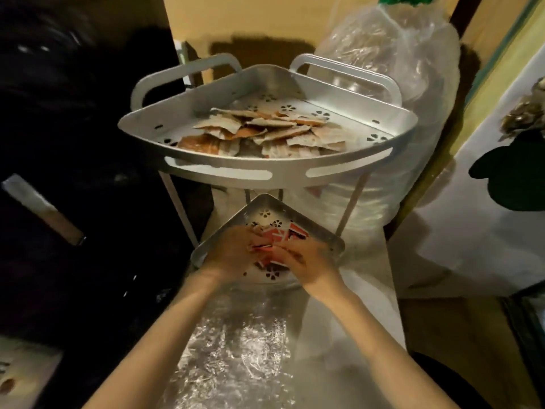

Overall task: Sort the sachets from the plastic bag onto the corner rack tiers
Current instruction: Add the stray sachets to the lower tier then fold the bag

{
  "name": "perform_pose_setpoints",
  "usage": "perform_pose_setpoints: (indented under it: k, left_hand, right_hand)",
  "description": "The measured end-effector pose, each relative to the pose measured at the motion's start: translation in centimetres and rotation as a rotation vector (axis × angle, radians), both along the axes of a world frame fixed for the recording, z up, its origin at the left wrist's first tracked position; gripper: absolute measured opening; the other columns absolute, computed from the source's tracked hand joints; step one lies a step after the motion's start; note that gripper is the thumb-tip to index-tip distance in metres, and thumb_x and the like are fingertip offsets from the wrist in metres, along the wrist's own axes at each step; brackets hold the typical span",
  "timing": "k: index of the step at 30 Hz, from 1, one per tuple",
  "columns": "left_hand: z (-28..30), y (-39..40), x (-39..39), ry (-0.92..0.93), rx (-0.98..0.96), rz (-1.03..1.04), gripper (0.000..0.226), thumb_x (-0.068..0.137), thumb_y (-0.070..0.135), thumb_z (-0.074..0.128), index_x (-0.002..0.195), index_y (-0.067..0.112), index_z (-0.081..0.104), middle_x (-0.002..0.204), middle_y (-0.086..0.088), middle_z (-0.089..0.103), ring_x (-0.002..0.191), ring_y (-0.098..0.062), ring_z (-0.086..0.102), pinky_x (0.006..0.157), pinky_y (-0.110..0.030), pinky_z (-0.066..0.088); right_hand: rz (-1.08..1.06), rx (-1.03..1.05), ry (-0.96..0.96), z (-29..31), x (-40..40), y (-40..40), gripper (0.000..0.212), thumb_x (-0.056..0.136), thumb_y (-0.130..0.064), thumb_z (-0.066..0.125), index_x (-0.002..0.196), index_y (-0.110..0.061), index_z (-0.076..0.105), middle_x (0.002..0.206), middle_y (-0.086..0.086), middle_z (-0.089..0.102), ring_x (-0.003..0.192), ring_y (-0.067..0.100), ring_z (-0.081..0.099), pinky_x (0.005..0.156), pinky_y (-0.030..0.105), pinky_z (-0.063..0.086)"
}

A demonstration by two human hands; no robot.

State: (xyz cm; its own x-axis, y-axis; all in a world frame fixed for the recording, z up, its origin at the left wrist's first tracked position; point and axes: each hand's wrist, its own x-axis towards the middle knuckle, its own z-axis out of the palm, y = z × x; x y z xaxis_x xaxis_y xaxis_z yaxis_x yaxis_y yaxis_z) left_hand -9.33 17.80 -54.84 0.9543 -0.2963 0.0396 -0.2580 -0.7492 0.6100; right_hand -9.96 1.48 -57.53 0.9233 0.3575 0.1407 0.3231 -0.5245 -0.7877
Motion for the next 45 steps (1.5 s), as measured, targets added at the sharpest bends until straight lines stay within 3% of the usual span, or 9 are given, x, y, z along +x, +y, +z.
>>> perform_pose_setpoints:
  k: [4, 7, 9, 12, 17, 21, 31, 40, 45]
  left_hand:
    - [-3.2, 2.9, -0.1, -0.058, -0.078, 0.233, 0.025, 0.080, 0.014, 0.067, 0.105, 0.017, 0.070, 0.115, -0.004, 0.065, 0.107, -0.017, 0.059, 0.088, -0.019, 0.041]
    - [-5.1, 4.3, -0.2, 0.012, -0.089, 0.261, 0.032, 0.074, 0.011, 0.073, 0.105, 0.016, 0.070, 0.115, -0.001, 0.062, 0.108, -0.014, 0.057, 0.093, -0.018, 0.040]
    - [-6.1, 4.7, -0.2, 0.069, -0.118, 0.217, 0.033, 0.072, 0.013, 0.075, 0.105, 0.018, 0.071, 0.109, 0.003, 0.066, 0.098, -0.008, 0.062, 0.089, -0.021, 0.049]
    - [-6.1, 4.7, -0.5, 0.210, -0.197, 0.165, 0.036, 0.073, 0.008, 0.074, 0.108, 0.013, 0.067, 0.100, 0.006, 0.066, 0.085, 0.001, 0.060, 0.073, -0.001, 0.045]
    - [-6.1, 4.8, -0.2, 0.319, -0.171, 0.150, 0.037, 0.074, 0.021, 0.073, 0.110, 0.017, 0.065, 0.104, 0.006, 0.066, 0.086, 0.001, 0.062, 0.076, -0.010, 0.050]
    - [-6.2, 4.3, -0.4, 0.238, -0.156, 0.177, 0.032, 0.075, 0.006, 0.072, 0.106, 0.007, 0.067, 0.110, 0.004, 0.061, 0.098, -0.007, 0.059, 0.072, 0.002, 0.041]
    - [-4.2, 3.1, -3.4, 0.084, -0.168, 0.332, 0.016, 0.084, 0.009, 0.060, 0.098, 0.007, 0.069, 0.110, -0.008, 0.065, 0.098, -0.021, 0.061, 0.082, -0.022, 0.043]
    - [-3.5, 3.6, -12.4, -0.081, -0.060, 0.421, 0.051, 0.091, 0.024, 0.052, 0.138, 0.013, 0.035, 0.144, -0.007, 0.035, 0.123, -0.013, 0.040, 0.099, -0.019, 0.029]
    - [-6.2, 4.9, -16.4, 0.240, 0.082, 0.591, 0.067, 0.093, 0.028, 0.046, 0.146, 0.014, 0.008, 0.156, -0.011, 0.004, 0.143, -0.027, 0.005, 0.116, -0.040, 0.015]
  right_hand:
    - [-0.007, -0.027, -0.010, -1.8, 0.5, 3.6, 0.029, 0.092, -0.024, 0.052, 0.116, -0.014, 0.064, 0.122, 0.005, 0.065, 0.112, 0.020, 0.059, 0.097, 0.034, 0.046]
    - [0.047, -0.150, 0.017, -3.4, 0.4, 4.8, 0.032, 0.093, -0.026, 0.050, 0.123, -0.019, 0.059, 0.133, 0.001, 0.056, 0.122, 0.018, 0.052, 0.102, 0.025, 0.038]
    - [0.055, -0.177, -0.016, -4.2, 0.3, 4.8, 0.031, 0.093, -0.021, 0.051, 0.122, -0.018, 0.060, 0.132, 0.004, 0.057, 0.121, 0.023, 0.053, 0.098, 0.023, 0.037]
    - [0.040, -0.244, -0.087, -4.4, -0.1, 4.8, 0.030, 0.089, -0.016, 0.055, 0.118, -0.016, 0.063, 0.125, 0.006, 0.063, 0.114, 0.027, 0.059, 0.094, 0.034, 0.046]
    - [0.082, -0.392, -0.197, -4.6, -0.2, 4.8, 0.037, 0.088, -0.030, 0.042, 0.105, -0.011, 0.069, 0.109, 0.006, 0.070, 0.104, 0.027, 0.060, 0.092, 0.036, 0.044]
    - [0.084, -0.446, -0.196, -4.7, -0.4, 4.7, 0.041, 0.089, -0.035, 0.037, 0.101, -0.014, 0.070, 0.107, 0.003, 0.070, 0.105, 0.025, 0.058, 0.093, 0.039, 0.045]
    - [0.041, -0.308, -0.126, -2.6, -2.8, 2.5, 0.031, 0.091, -0.018, 0.051, 0.120, -0.010, 0.057, 0.119, 0.006, 0.060, 0.117, 0.022, 0.048, 0.100, 0.038, 0.041]
    - [-0.211, -0.168, 0.091, -4.1, -8.7, 1.3, 0.053, 0.086, -0.029, 0.060, 0.133, -0.015, 0.041, 0.133, 0.005, 0.052, 0.121, 0.021, 0.049, 0.099, 0.032, 0.040]
    - [-0.264, -0.501, 0.153, -5.8, -11.7, 1.3, 0.082, 0.081, -0.059, 0.053, 0.141, -0.008, 0.029, 0.147, 0.009, 0.035, 0.135, 0.026, 0.029, 0.108, 0.037, 0.026]
